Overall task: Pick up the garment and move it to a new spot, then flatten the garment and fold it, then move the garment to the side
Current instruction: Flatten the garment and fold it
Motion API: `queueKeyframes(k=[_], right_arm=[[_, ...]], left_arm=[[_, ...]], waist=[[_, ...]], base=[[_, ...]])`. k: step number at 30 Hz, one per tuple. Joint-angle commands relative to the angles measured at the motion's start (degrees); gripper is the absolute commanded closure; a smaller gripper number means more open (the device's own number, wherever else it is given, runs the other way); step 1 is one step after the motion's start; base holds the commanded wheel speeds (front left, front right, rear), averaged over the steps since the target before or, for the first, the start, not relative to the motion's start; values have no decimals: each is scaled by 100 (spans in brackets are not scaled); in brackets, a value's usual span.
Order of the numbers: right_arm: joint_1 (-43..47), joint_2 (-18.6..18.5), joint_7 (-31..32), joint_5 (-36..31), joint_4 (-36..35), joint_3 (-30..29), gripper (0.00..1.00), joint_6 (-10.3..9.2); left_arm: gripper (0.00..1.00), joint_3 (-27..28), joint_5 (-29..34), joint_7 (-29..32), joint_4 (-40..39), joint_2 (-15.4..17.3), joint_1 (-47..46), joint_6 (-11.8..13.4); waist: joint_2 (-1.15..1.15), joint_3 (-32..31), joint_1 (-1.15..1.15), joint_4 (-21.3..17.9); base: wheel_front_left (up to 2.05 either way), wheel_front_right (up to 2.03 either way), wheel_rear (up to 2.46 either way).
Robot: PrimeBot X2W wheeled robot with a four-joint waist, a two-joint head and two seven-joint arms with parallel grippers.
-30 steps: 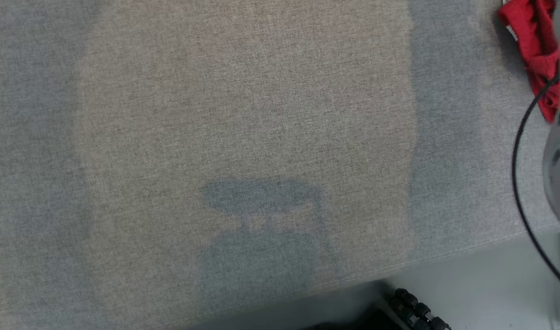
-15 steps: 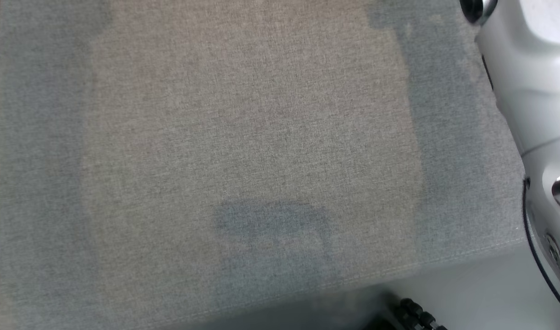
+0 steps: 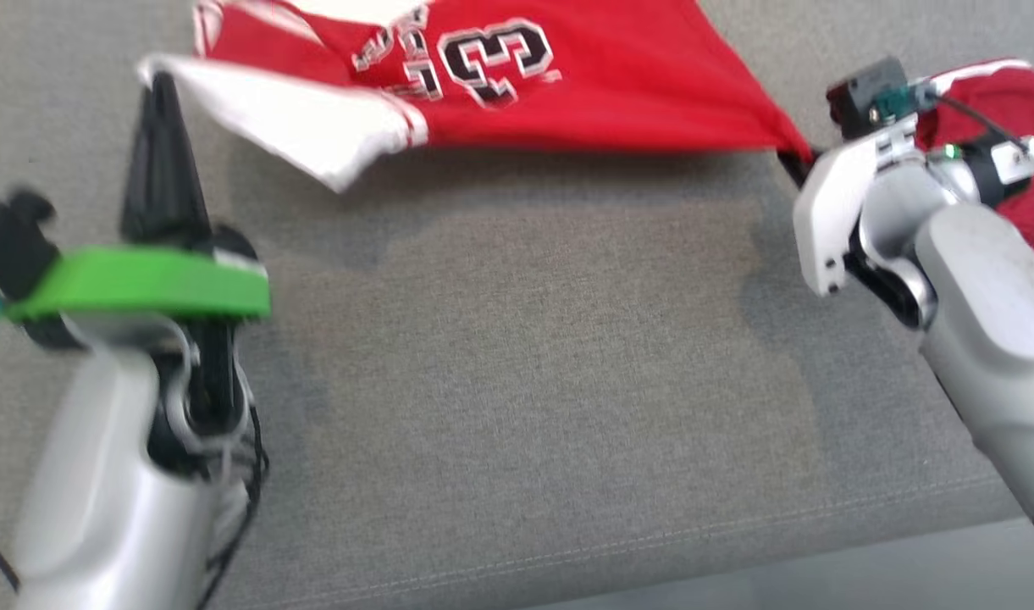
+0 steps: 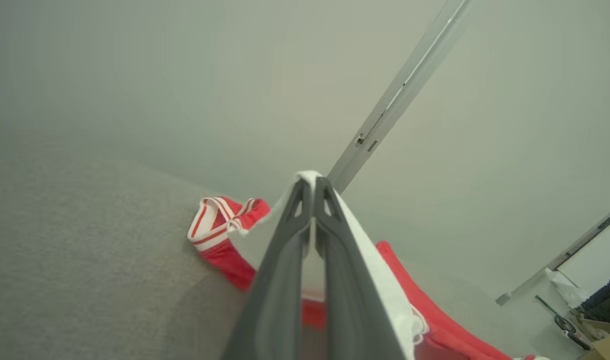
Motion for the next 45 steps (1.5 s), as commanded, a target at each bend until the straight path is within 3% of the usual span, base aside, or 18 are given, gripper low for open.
queueKeyframes(k=[1, 6, 11, 16, 22, 29, 37, 45], right_arm=[[274, -49, 123, 36, -167, -51, 100, -9], [1314, -195, 918, -42, -990, -396, 100, -10], [2256, -150, 1630, -261, -1801, -811, 100, -9], [3128, -36, 2191, -432, -2445, -1171, 100, -9], [4009, 104, 2569, -651, -2930, -1567, 100, -9], [4409, 312, 2643, -832, -3118, -1797, 100, -9], [4243, 822, 2552, -550, -3149, -2187, 100, -9], [3691, 1076, 2667, -394, -2905, -2274, 100, -8]], left_arm=[[100, 56, -26, -62, -78, -19, 284, 95], [100, 186, -75, -189, -320, -214, 1421, 331], [100, 275, -88, -250, -396, -494, 2258, 376], [100, 261, 185, -277, -313, -540, 2952, 427], [100, 214, 411, -275, -143, -549, 3535, 476], [100, 206, 520, -277, -168, -506, 3919, 565], [100, -144, 899, 3, -129, -303, 3176, 412], [100, -446, 1133, 624, 811, -404, 1569, 386]], waist=[[0, -747, 0, 236], [0, -1152, 0, 295], [0, -1450, 0, 368], [0, -1680, 0, 459], [0, -1888, 0, 591], [0, -1953, 0, 617], [0, -1873, 0, 615], [0, -1585, 0, 377]], base=[[0, 0, 0], [0, 0, 0], [0, 0, 0], [0, 0, 0], [0, 0, 0], [0, 0, 0], [0, 0, 0], [0, 0, 0]])
